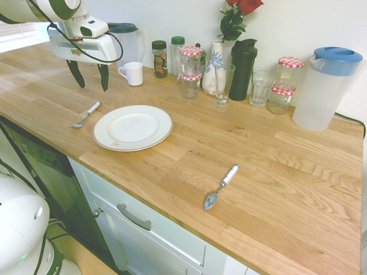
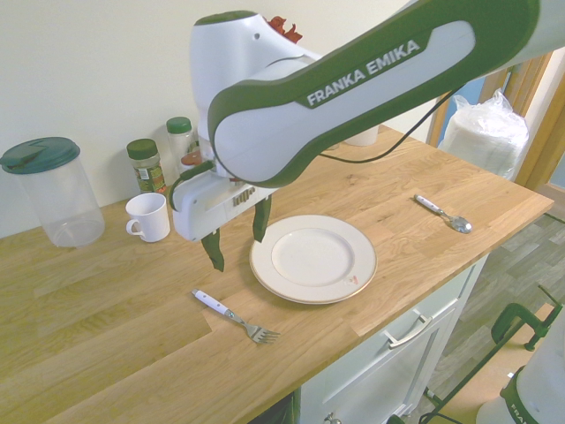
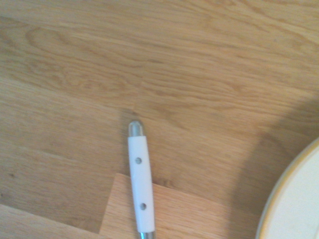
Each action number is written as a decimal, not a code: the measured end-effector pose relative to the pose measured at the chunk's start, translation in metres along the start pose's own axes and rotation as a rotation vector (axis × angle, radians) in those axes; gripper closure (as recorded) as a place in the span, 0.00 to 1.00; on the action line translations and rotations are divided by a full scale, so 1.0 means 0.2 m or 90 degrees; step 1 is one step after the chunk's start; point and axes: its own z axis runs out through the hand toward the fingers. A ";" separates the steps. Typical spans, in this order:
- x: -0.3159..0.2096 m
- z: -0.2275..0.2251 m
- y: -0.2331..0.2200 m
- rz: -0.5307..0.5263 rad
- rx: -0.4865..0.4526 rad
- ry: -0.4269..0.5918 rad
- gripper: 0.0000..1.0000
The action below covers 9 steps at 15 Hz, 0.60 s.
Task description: Put the fork into the plate
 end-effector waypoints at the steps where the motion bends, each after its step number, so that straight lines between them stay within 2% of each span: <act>1: 0.00 0.03 -0.03 -0.002 -0.002 -0.007 0.00; 9: -0.12 0.22 -0.15 -0.011 -0.014 -0.045 0.00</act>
